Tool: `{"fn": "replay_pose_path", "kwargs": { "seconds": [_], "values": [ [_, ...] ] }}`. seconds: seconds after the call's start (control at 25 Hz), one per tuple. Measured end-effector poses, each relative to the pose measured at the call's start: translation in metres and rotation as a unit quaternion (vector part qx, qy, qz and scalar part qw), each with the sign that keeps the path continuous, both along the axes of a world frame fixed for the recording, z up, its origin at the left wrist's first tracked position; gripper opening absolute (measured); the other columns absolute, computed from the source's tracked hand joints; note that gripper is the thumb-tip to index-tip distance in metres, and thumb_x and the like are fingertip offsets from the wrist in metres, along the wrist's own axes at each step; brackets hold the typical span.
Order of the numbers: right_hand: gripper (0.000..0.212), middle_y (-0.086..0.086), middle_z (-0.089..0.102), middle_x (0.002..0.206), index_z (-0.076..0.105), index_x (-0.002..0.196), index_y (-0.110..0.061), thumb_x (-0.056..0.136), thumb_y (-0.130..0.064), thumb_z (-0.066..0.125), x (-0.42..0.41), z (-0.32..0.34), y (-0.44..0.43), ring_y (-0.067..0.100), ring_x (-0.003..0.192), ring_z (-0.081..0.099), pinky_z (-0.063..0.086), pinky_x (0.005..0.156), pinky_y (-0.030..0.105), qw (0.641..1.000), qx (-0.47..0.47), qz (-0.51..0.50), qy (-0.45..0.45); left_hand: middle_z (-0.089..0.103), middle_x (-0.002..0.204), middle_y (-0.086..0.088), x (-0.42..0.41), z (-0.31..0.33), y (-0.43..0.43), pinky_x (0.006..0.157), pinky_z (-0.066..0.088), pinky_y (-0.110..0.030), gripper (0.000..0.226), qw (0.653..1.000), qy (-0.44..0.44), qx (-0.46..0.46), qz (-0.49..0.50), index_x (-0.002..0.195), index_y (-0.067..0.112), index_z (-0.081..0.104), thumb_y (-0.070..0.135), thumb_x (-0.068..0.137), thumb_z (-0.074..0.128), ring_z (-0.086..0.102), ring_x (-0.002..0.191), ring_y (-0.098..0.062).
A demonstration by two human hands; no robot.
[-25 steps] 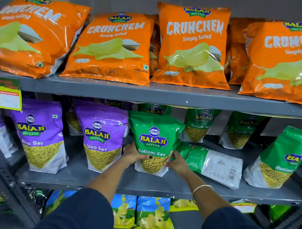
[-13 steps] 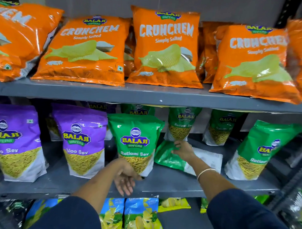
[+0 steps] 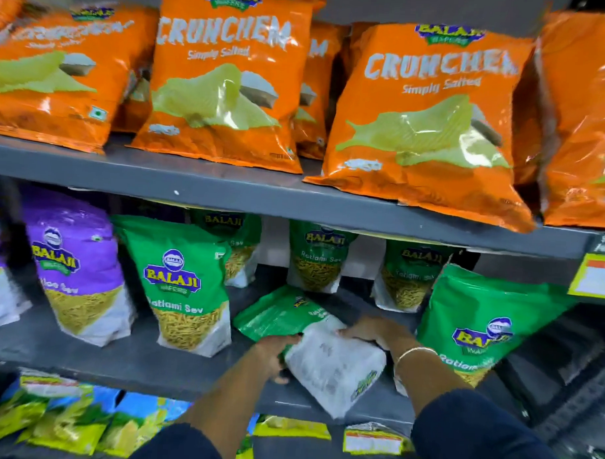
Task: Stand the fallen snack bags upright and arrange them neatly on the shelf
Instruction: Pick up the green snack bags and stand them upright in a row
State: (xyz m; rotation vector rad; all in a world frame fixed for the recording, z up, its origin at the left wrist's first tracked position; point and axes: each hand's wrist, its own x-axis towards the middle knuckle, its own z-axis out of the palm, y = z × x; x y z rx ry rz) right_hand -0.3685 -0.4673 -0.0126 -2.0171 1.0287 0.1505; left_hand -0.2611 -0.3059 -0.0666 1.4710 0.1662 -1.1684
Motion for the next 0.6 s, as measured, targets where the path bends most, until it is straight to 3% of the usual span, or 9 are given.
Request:
{"fn": "replay_pose_path", "kwargs": {
  "seconds": [0.04, 0.12, 0.16, 0.2, 0.28, 0.32, 0.44, 0.6],
  "values": [
    [0.064, 0.016, 0.056, 0.133, 0.054, 0.125, -0.001, 0.076, -0.038, 0.069, -0.001, 0.003, 0.003, 0.029, 0.126, 0.051, 0.04, 0.105, 0.034, 0.999, 0.033, 0.032, 0.017, 0.063, 0.069, -0.012, -0.002, 0.003, 0.002, 0.103, 0.042, -0.049, 0.023, 1.0, 0.008, -0.008, -0.004, 0.082, 0.006, 0.052, 0.014, 0.075, 0.072, 0.057, 0.067, -0.028],
    [0.101, 0.02, 0.063, 0.122, 0.062, 0.113, 0.001, 0.031, -0.051, 0.09, -0.001, -0.001, 0.003, 0.032, 0.113, 0.06, 0.045, 0.105, 0.044, 0.993, 0.091, 0.074, 0.03, 0.067, 0.047, -0.012, -0.006, 0.009, 0.007, 0.065, 0.061, -0.04, 0.019, 1.0, 0.008, -0.022, -0.018, 0.079, 0.005, 0.055, 0.011, 0.074, 0.072, 0.066, 0.048, -0.025],
    [0.103, 0.021, 0.066, 0.112, 0.065, 0.103, 0.0, 0.017, -0.048, 0.092, 0.006, -0.016, -0.006, 0.032, 0.103, 0.064, 0.045, 0.102, 0.05, 0.992, 0.096, 0.071, 0.026, 0.066, 0.042, -0.01, -0.006, 0.011, 0.01, 0.048, 0.058, -0.035, 0.016, 1.0, -0.005, -0.015, -0.013, 0.075, 0.005, 0.055, 0.01, 0.078, 0.07, 0.065, 0.041, -0.023],
    [0.086, 0.018, 0.067, 0.1, 0.064, 0.093, -0.003, 0.023, -0.042, 0.094, 0.008, -0.014, -0.002, 0.028, 0.095, 0.063, 0.046, 0.101, 0.052, 0.99, 0.121, 0.065, 0.025, 0.066, 0.044, -0.008, -0.004, 0.015, 0.012, 0.043, 0.055, -0.032, 0.014, 0.999, -0.033, -0.003, -0.011, 0.074, 0.005, 0.057, 0.01, 0.079, 0.069, 0.064, 0.042, -0.022],
    [0.045, 0.011, 0.062, 0.087, 0.06, 0.091, -0.004, 0.059, -0.022, 0.086, 0.005, 0.002, 0.014, 0.022, 0.091, 0.055, 0.047, 0.099, 0.047, 0.99, 0.127, 0.06, 0.008, 0.067, 0.067, -0.01, -0.001, 0.028, 0.018, 0.051, 0.052, -0.034, 0.02, 0.995, -0.098, -0.006, 0.009, 0.089, 0.003, 0.06, 0.005, 0.074, 0.073, 0.062, 0.061, -0.024],
    [0.043, 0.012, 0.063, 0.09, 0.059, 0.1, 0.001, 0.067, -0.015, 0.08, 0.004, 0.011, 0.021, 0.022, 0.093, 0.053, 0.048, 0.098, 0.044, 0.992, 0.118, 0.051, -0.015, 0.066, 0.082, -0.012, 0.002, 0.033, 0.02, 0.057, 0.05, -0.034, 0.033, 0.99, -0.135, -0.014, 0.029, 0.098, 0.003, 0.057, 0.002, 0.07, 0.075, 0.061, 0.073, -0.026],
    [0.063, 0.024, 0.063, 0.122, 0.053, 0.12, 0.002, 0.064, -0.007, 0.081, 0.007, 0.022, 0.033, 0.025, 0.102, 0.06, 0.048, 0.091, 0.038, 0.989, 0.097, 0.05, -0.103, 0.061, 0.117, -0.011, 0.011, 0.056, 0.026, 0.076, 0.047, -0.03, 0.053, 0.954, -0.296, -0.022, 0.038, 0.114, 0.0, 0.051, -0.005, 0.067, 0.076, 0.058, 0.104, -0.026],
    [0.078, 0.013, 0.06, 0.128, 0.048, 0.126, -0.006, 0.056, -0.002, 0.083, 0.005, 0.002, 0.05, 0.026, 0.116, 0.058, 0.046, 0.101, 0.035, 0.979, 0.015, 0.005, -0.205, 0.058, 0.123, -0.008, 0.021, 0.068, 0.025, 0.094, 0.043, -0.027, 0.071, 0.885, -0.464, -0.012, -0.028, 0.125, -0.002, 0.048, -0.005, 0.061, 0.079, 0.054, 0.114, -0.02]
  ]
}}
